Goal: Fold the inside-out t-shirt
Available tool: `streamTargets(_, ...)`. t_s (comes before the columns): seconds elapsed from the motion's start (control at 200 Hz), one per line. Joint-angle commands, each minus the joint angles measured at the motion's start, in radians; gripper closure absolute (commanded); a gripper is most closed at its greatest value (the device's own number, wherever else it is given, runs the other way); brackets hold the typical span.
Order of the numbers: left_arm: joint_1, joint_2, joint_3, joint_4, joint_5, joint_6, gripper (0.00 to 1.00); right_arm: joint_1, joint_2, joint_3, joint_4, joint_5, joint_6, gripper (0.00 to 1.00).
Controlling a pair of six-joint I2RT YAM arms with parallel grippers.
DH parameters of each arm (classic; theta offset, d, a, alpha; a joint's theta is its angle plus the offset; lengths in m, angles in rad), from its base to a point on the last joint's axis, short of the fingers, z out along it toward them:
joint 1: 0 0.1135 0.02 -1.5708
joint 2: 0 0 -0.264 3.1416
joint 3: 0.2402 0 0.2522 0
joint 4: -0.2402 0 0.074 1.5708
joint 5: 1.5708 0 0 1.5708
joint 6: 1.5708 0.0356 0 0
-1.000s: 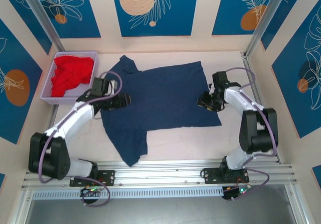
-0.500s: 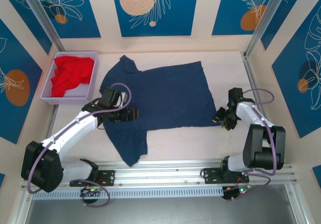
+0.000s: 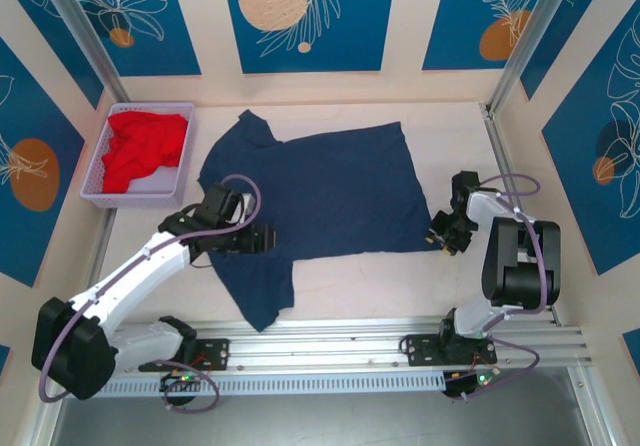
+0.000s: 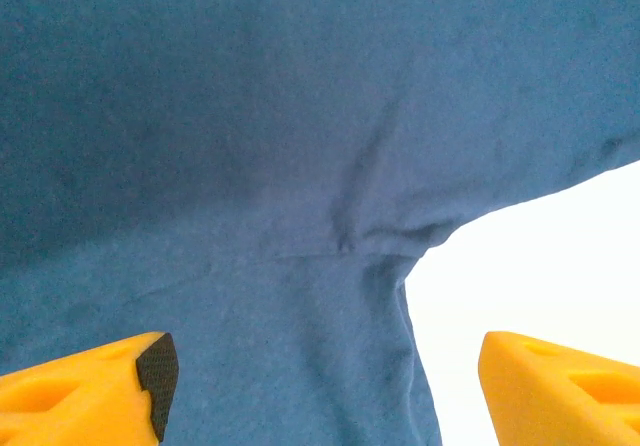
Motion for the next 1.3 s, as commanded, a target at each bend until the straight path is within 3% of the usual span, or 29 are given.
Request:
streamTargets(0.0,-0.016,-0.023,-0.022,-0.078,-0.023,-0.028,0.21,-0.006,0.027,0.022,0.013,-0.007,-0.001,0.66)
streamTargets(0.205,-0.073,-0.083,-0.048,-0.205,-0.065,-0.112,0.24,-0.006,0.011,0.016,0.014,-0.008,-0.007,0.82)
streamTargets(0.455,-0.239,-0.146,-0.164,-0.353,-0.059,-0.344,0.28,-0.007,-0.004,0.010,0.031,-0.023,-0.017,0.97)
streamTargets(0.65,-0.366,-0.145,-0.285,-0.262,0.063,-0.462,0.36,-0.010,-0.006,0.004,0.044,-0.041,-0.023,0.99)
streamTargets(0.77,-0.376,-0.114,-0.334,-0.131,0.118,-0.489,0.40,-0.010,-0.014,0.002,0.046,-0.050,-0.026,0.99)
streamTargets(1.125,-0.399,-0.016,-0.367,0.021,0.140,-0.506,0.42,-0.012,-0.039,-0.008,0.051,-0.068,-0.031,1.00)
streamTargets(1.295,-0.408,0.024,-0.352,0.037,0.127,-0.504,0.54,-0.012,-0.049,-0.008,0.046,-0.071,-0.034,1.00)
